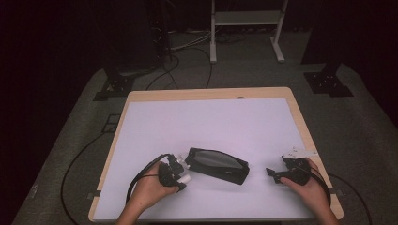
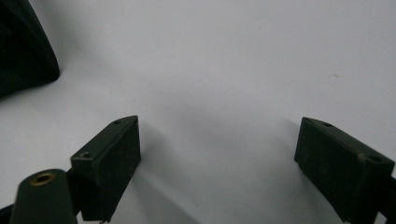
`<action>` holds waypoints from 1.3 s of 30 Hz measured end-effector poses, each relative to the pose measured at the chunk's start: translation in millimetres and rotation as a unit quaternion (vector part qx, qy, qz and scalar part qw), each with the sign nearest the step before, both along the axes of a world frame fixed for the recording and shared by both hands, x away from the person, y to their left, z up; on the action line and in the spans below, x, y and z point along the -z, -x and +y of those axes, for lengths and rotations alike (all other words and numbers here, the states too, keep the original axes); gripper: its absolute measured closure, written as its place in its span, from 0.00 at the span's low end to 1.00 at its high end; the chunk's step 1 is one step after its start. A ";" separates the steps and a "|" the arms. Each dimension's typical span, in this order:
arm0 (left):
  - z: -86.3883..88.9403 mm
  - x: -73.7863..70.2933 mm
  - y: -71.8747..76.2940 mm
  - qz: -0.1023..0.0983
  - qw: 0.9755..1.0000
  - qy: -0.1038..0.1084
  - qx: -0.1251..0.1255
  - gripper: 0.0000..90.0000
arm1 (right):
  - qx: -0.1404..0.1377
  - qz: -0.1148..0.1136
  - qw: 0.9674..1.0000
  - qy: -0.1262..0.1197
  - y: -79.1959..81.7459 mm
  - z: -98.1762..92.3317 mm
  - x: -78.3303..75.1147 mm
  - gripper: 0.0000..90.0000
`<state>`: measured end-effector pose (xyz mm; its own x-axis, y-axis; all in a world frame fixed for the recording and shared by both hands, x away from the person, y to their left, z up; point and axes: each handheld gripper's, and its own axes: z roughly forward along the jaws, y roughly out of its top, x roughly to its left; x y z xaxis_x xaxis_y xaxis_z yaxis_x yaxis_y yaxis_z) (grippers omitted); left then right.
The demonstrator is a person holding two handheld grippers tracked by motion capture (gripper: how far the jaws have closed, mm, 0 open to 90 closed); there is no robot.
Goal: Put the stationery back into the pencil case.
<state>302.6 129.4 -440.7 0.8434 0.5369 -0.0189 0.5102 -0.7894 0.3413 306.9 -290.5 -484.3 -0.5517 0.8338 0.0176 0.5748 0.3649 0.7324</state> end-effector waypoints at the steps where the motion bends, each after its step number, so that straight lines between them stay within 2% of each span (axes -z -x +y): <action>1: -0.6 0.0 0.0 -0.002 1.000 -0.003 0.002 0.69 | 0.000 0.000 1.000 0.000 0.0 0.0 0.0 0.14; 7: -1.6 -0.1 0.3 -0.004 1.000 -0.009 0.006 0.70 | 0.000 0.000 1.000 0.000 0.0 0.0 0.0 0.14; 13: -0.8 -0.2 -0.3 -0.006 1.000 -0.010 0.007 0.76 | 0.000 0.000 1.000 0.000 0.0 0.1 0.0 0.14; 31: -2.3 -1.3 -0.5 -0.006 1.000 -0.015 0.012 0.77 | 0.000 0.000 1.000 -0.001 0.0 0.1 0.0 0.14; 34: -2.1 -2.6 0.4 0.001 1.000 -0.009 0.015 0.77 | 0.000 0.000 1.000 0.000 0.0 0.1 0.0 0.14; 39: -2.5 -7.8 1.8 -0.002 1.000 -0.006 0.019 0.77 | 0.000 0.000 1.000 0.000 0.0 0.0 0.0 0.14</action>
